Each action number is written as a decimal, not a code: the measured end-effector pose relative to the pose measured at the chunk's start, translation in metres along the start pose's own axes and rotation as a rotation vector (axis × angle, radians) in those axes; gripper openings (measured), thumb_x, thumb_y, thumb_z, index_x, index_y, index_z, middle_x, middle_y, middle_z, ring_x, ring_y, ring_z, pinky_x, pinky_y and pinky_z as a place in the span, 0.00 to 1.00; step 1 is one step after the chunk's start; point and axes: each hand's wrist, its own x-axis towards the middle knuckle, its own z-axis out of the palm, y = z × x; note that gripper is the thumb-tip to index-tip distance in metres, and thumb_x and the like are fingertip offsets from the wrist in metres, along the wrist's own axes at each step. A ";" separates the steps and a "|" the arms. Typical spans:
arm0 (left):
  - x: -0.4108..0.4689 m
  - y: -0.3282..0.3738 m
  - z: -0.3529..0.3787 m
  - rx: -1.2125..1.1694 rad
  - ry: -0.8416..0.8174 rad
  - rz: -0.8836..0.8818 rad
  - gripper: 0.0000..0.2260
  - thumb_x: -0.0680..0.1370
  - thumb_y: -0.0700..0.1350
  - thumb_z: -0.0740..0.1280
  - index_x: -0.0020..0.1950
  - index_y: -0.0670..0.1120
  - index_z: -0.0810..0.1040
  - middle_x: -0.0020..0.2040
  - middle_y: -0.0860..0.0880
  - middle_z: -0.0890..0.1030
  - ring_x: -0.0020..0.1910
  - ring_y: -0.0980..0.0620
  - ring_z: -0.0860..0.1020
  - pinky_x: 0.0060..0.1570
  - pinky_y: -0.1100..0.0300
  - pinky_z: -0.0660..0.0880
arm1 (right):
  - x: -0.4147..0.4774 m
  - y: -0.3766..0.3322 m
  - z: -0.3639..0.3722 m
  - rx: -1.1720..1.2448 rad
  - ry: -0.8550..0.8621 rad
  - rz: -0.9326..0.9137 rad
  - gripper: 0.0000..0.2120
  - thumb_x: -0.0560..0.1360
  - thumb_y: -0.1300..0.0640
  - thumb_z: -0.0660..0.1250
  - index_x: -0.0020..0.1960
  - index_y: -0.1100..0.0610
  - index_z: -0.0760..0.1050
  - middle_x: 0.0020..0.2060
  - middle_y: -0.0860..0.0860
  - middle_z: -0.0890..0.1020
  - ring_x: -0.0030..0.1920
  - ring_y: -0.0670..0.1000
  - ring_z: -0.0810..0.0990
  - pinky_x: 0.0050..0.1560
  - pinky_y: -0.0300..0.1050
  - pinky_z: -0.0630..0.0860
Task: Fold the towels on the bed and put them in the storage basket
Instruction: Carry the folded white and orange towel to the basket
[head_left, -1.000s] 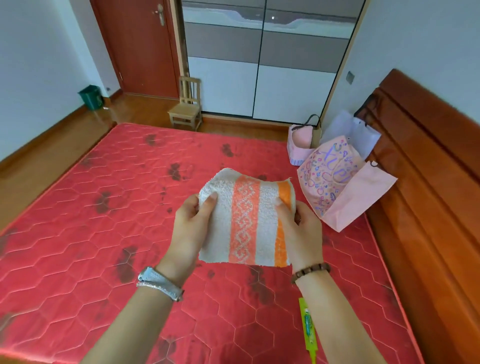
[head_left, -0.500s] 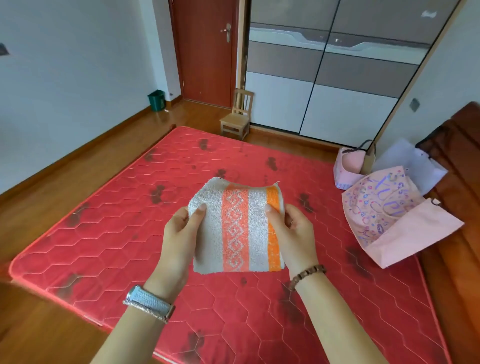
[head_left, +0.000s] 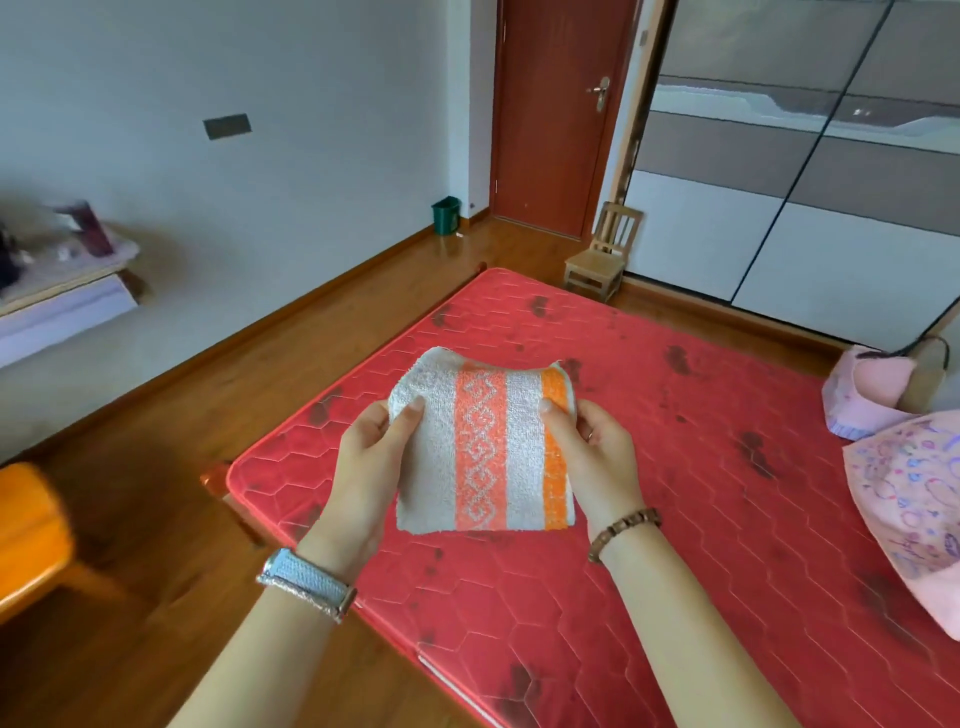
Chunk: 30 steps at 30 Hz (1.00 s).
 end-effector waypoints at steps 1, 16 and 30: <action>0.001 0.003 -0.017 0.006 0.008 -0.001 0.20 0.74 0.60 0.71 0.42 0.45 0.69 0.40 0.46 0.68 0.37 0.46 0.66 0.36 0.53 0.65 | -0.002 -0.001 0.017 0.002 -0.015 -0.001 0.18 0.76 0.51 0.69 0.42 0.67 0.72 0.32 0.52 0.67 0.34 0.50 0.65 0.38 0.44 0.63; -0.023 0.012 -0.226 0.069 0.346 -0.040 0.25 0.77 0.63 0.67 0.57 0.41 0.78 0.55 0.41 0.81 0.56 0.40 0.80 0.60 0.36 0.76 | -0.038 -0.001 0.227 -0.012 -0.353 -0.063 0.16 0.78 0.55 0.68 0.35 0.58 0.67 0.25 0.44 0.62 0.27 0.43 0.60 0.27 0.35 0.57; 0.032 0.002 -0.326 0.083 0.619 -0.093 0.17 0.79 0.55 0.66 0.54 0.41 0.79 0.52 0.45 0.83 0.54 0.44 0.81 0.59 0.44 0.79 | 0.012 0.032 0.373 -0.035 -0.608 -0.004 0.15 0.77 0.53 0.68 0.39 0.63 0.73 0.29 0.50 0.66 0.30 0.47 0.63 0.29 0.37 0.59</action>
